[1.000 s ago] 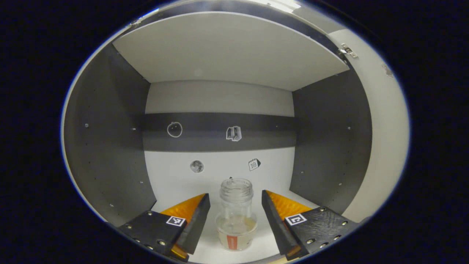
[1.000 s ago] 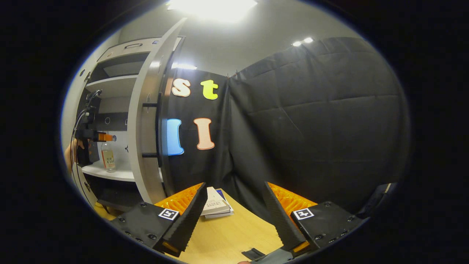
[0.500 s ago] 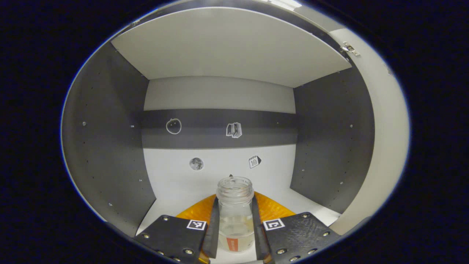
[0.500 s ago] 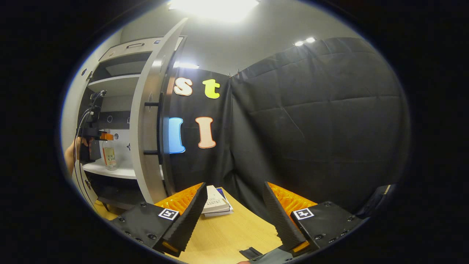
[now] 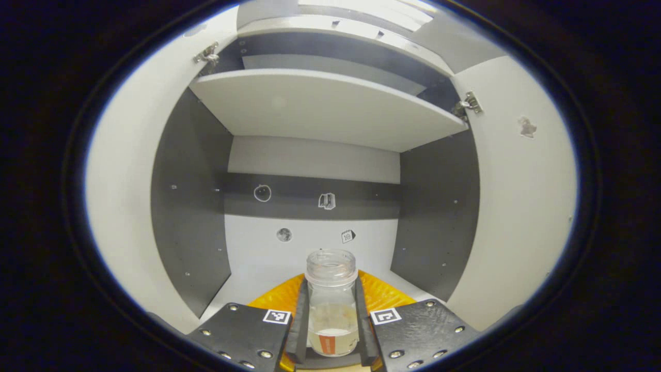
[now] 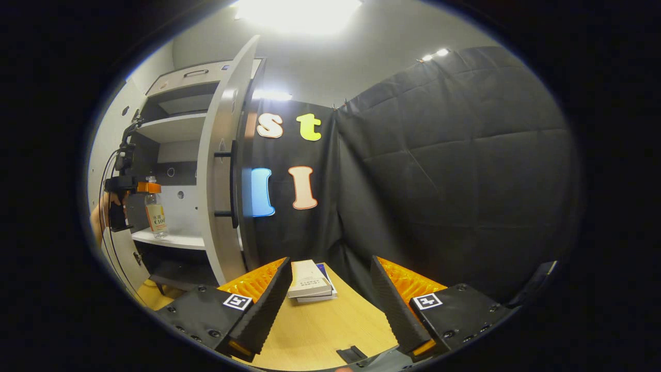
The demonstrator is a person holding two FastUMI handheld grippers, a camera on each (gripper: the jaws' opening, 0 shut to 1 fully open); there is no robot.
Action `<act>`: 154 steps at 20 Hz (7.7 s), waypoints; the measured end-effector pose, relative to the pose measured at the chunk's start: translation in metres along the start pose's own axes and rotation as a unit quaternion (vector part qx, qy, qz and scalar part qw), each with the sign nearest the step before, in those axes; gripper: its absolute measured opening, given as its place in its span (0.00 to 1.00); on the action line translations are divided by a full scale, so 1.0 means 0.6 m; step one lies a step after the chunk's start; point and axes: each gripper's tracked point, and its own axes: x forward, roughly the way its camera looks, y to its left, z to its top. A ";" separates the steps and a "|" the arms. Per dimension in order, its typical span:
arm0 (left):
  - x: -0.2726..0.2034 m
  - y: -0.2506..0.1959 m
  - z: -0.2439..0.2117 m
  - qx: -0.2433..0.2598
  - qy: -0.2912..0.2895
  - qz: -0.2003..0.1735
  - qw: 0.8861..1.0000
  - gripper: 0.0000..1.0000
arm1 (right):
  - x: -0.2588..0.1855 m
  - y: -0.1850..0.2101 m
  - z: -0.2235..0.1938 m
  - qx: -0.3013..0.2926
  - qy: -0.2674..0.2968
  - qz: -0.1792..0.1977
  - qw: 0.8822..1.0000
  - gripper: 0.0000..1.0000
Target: Grasp the bottle in the cabinet with the left hand and place it on the coaster, then close the right door with the right hand and the left door with the left hand.
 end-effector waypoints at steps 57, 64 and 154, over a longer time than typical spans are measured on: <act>-0.323 -0.090 -0.537 -0.008 0.100 0.006 0.995 0.42 | -0.110 -0.040 -0.105 -0.056 0.064 0.079 0.993 0.97; -0.335 -0.093 -0.586 0.001 0.117 0.020 0.993 0.41 | -0.101 -0.036 -0.109 -0.055 0.066 0.082 0.993 0.94; -0.699 0.449 -0.087 0.024 0.020 0.260 0.965 0.86 | 0.133 0.398 0.120 -0.029 0.026 0.152 0.988 0.93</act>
